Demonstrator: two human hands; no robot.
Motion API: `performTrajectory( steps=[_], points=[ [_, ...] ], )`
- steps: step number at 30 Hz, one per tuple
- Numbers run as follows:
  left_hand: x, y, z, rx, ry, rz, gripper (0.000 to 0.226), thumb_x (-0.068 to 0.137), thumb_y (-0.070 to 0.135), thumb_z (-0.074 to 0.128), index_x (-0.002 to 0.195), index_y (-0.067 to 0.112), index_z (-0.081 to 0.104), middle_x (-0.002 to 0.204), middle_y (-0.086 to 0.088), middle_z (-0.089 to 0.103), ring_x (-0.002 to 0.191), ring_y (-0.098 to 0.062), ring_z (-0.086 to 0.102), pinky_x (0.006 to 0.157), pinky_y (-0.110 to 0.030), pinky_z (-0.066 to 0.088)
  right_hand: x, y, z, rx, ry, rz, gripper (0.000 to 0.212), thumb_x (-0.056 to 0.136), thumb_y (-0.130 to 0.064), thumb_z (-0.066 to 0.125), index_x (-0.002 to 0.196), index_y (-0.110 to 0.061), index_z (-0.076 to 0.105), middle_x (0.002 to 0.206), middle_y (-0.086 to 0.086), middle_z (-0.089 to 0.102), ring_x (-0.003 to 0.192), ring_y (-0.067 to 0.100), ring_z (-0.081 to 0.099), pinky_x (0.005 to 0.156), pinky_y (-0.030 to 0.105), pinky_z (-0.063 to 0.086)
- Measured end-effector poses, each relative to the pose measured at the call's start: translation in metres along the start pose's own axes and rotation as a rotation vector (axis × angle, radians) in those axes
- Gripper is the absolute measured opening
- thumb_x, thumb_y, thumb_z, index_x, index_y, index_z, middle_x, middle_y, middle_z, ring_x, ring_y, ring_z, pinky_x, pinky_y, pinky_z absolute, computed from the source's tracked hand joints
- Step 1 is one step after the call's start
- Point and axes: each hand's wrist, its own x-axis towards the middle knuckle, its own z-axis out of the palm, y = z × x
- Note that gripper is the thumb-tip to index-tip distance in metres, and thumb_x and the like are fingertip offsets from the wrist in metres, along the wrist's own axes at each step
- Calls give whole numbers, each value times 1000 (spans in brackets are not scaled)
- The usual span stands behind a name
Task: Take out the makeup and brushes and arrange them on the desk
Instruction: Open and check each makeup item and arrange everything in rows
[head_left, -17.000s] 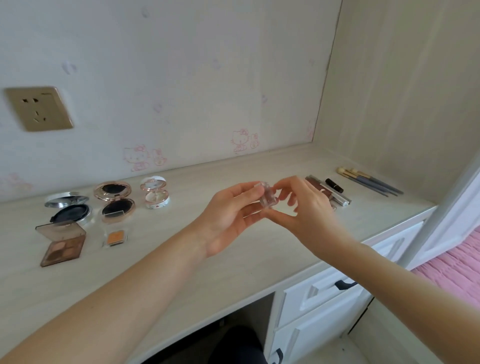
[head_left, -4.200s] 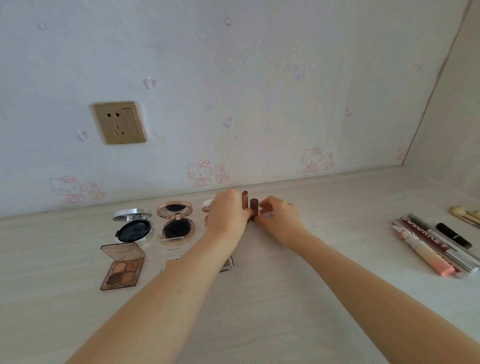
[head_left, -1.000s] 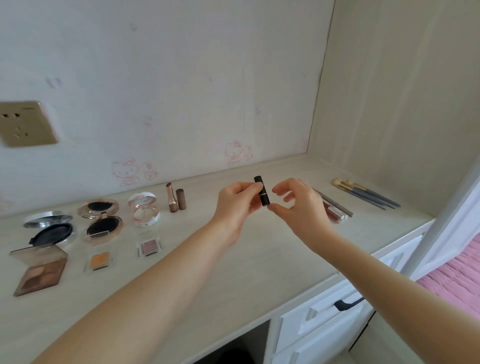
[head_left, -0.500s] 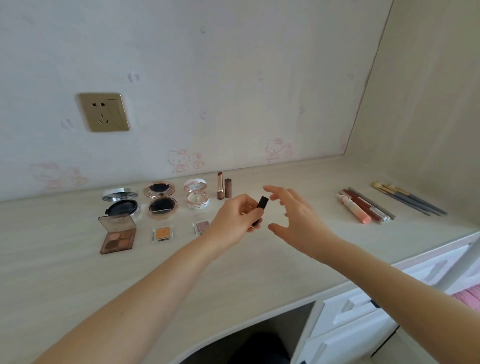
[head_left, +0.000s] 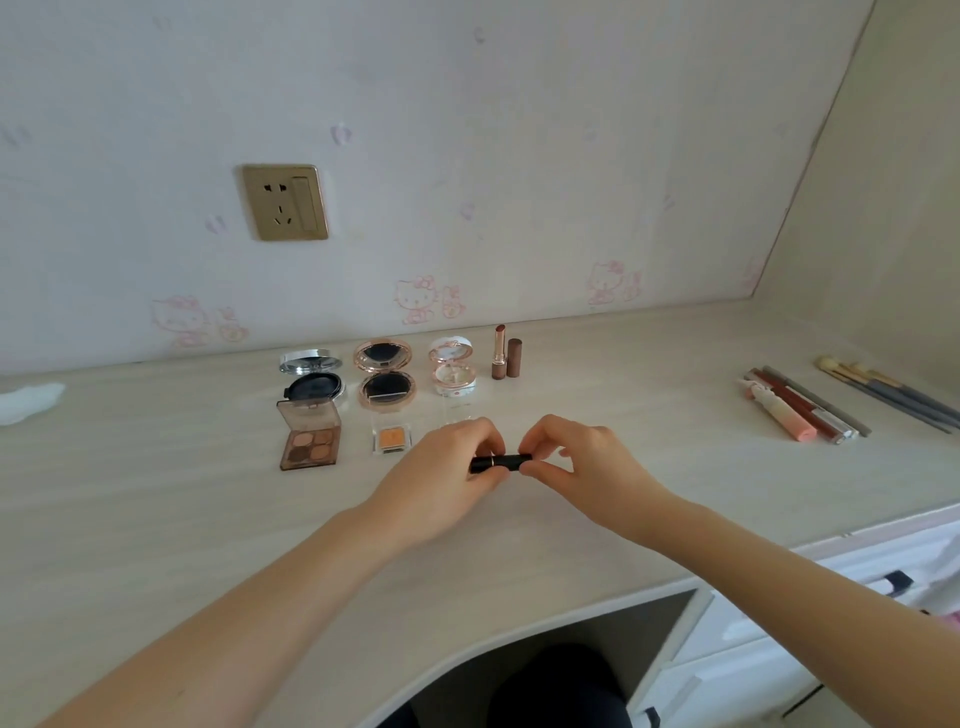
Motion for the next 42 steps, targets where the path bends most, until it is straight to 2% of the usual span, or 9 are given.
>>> performTrajectory(
  steps=[3,8,11,13,16,20,24,32,42],
  points=[
    [-13,-6,-4,97,-21,-17,16,93,37,56,103,24,57,92,5,54,84,-11,52,73,-27,44,0,-5,11,17,10,-21,10,87,-28,65,95,-24,60,92,-10,66,88,-1,58,79,11,42],
    [-29,-12,-6,219,48,-2,19,98,35,47,110,22,53,92,6,48,84,-10,48,71,-26,40,-1,-15,26,7,16,-86,19,91,-27,60,109,-24,57,99,-10,63,93,2,52,83,18,42],
    [-34,-14,-4,325,133,113,12,96,26,53,101,16,54,85,6,49,79,-11,44,65,-24,36,-2,-21,34,-53,-35,-156,28,96,-27,51,123,-21,54,106,-8,60,97,10,47,85,21,39],
    [-35,-22,1,459,169,187,8,89,17,63,89,13,56,76,2,55,73,-18,50,59,-27,38,-1,-23,38,-93,-34,-202,26,98,-23,49,122,-19,58,103,-5,61,93,15,47,82,25,39],
    [-35,-33,8,635,177,236,11,80,4,58,86,14,56,76,0,54,73,-21,48,60,-30,42,1,-25,43,-91,-15,-197,23,98,-24,49,115,-17,63,100,-2,64,89,17,47,80,26,40],
    [-35,-34,9,647,206,287,4,89,14,54,85,15,53,73,1,52,73,-20,45,62,-32,44,1,-24,47,-38,-9,-172,22,98,-24,48,110,-15,65,100,-3,65,91,15,46,80,18,37],
    [-34,-36,8,625,225,297,28,97,30,33,81,16,51,68,1,51,71,-20,44,60,-33,44,-4,-24,51,-24,40,-194,23,98,-24,46,110,-14,63,99,-2,62,90,15,47,80,20,38],
    [-33,-40,9,643,267,312,29,97,36,35,88,16,53,67,4,51,73,-21,47,61,-34,46,-7,-28,54,-96,90,-229,37,96,-32,34,109,-12,63,95,-1,61,87,17,48,81,25,39],
    [-30,-40,7,679,277,241,42,95,44,33,71,15,49,57,1,53,69,-23,51,57,-33,39,-7,-29,56,-142,175,-254,31,98,-28,37,107,-11,62,92,0,58,82,17,48,75,28,40]
  ],
)
